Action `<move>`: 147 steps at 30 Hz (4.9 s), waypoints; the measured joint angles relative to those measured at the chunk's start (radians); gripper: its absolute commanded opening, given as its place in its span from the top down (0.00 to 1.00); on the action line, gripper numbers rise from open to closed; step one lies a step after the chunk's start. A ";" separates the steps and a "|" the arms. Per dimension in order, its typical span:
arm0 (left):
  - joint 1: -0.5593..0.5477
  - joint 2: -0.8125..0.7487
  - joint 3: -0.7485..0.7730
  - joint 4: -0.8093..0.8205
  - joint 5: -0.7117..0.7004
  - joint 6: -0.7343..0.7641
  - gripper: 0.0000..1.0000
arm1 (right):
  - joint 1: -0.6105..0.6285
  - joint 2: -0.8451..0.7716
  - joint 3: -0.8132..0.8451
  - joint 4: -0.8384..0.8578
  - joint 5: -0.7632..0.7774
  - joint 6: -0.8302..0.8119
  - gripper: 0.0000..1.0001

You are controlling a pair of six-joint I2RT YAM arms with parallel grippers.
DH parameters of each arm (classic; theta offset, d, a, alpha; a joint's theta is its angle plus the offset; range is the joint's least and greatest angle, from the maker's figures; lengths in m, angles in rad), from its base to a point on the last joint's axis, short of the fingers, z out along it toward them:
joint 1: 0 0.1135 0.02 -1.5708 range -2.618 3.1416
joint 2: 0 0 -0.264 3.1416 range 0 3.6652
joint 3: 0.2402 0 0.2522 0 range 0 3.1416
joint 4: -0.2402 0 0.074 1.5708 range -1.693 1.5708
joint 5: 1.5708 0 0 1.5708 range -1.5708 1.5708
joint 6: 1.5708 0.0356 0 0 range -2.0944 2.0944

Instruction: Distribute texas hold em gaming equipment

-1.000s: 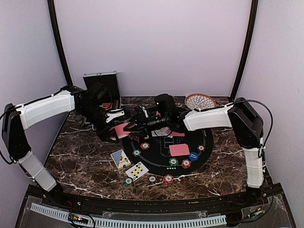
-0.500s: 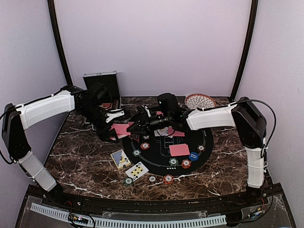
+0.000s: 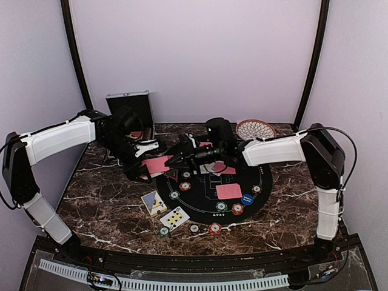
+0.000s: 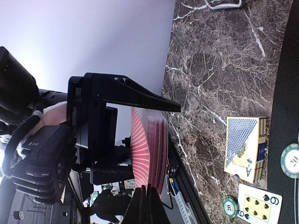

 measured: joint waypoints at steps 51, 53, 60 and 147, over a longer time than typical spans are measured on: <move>0.256 -0.019 -0.344 0.278 -0.155 -0.028 1.00 | -0.488 -0.077 -0.140 -0.696 0.364 -0.634 0.53; 0.256 -0.015 -0.358 0.307 -0.162 -0.049 0.99 | -0.488 -0.077 -0.138 -0.712 0.386 -0.643 0.49; 0.256 0.027 -0.378 0.391 -0.174 -0.134 0.97 | -0.488 -0.086 -0.119 -0.773 0.430 -0.663 0.45; 0.563 -0.014 -1.081 2.107 -0.248 -0.513 0.01 | -0.808 -0.486 -1.181 0.911 1.133 -1.184 0.01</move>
